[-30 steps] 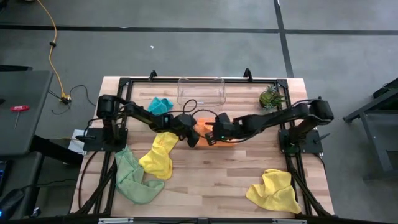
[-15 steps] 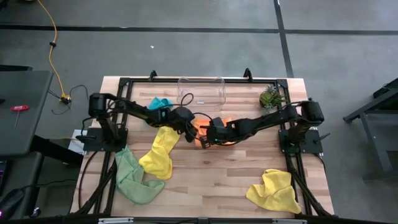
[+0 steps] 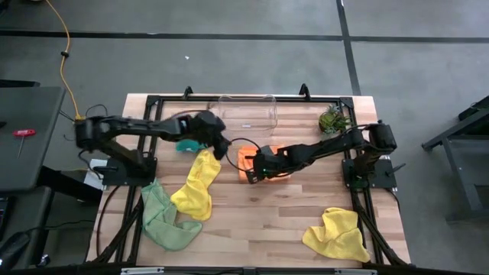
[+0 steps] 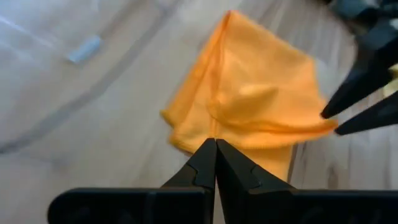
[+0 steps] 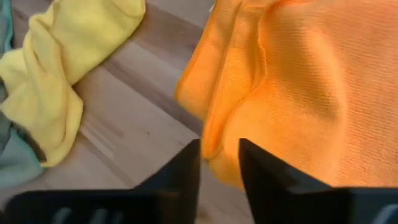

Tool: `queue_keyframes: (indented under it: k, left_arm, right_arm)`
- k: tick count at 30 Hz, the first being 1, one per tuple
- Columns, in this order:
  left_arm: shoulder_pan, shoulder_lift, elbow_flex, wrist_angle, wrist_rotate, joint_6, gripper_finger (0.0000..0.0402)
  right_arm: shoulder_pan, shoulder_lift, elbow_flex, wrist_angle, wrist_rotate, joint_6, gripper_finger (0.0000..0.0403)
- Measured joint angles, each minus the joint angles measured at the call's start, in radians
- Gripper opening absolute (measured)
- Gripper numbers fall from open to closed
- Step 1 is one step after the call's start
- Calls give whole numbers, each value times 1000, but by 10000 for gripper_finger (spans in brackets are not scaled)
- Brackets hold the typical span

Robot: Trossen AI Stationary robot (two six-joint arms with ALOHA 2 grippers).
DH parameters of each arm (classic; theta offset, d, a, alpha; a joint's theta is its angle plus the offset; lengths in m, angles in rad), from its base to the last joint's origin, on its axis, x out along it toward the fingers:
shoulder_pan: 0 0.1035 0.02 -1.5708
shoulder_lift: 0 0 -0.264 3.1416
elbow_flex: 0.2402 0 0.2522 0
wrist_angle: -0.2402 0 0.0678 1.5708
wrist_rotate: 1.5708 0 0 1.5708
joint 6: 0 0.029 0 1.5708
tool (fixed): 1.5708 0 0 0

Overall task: Fold microfiber towels
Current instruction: Fold the orange microfiber towel

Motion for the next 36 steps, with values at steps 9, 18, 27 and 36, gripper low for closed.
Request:
queue_keyframes:
  k: [9,18,27,36]
  left_arm:
    - [16,-350,0,-27,-47,50,0]
    - [-77,-571,0,-18,-190,77,0]
    - [-133,-636,0,90,-238,102,0]
    - [-139,-636,0,104,-199,58,0]
  right_arm:
    - [-96,-80,0,-48,14,-84,198]
    - [-170,30,0,73,-51,-90,185]
    - [-117,156,159,-52,34,-143,164]
    - [-134,300,335,-203,62,-194,163]
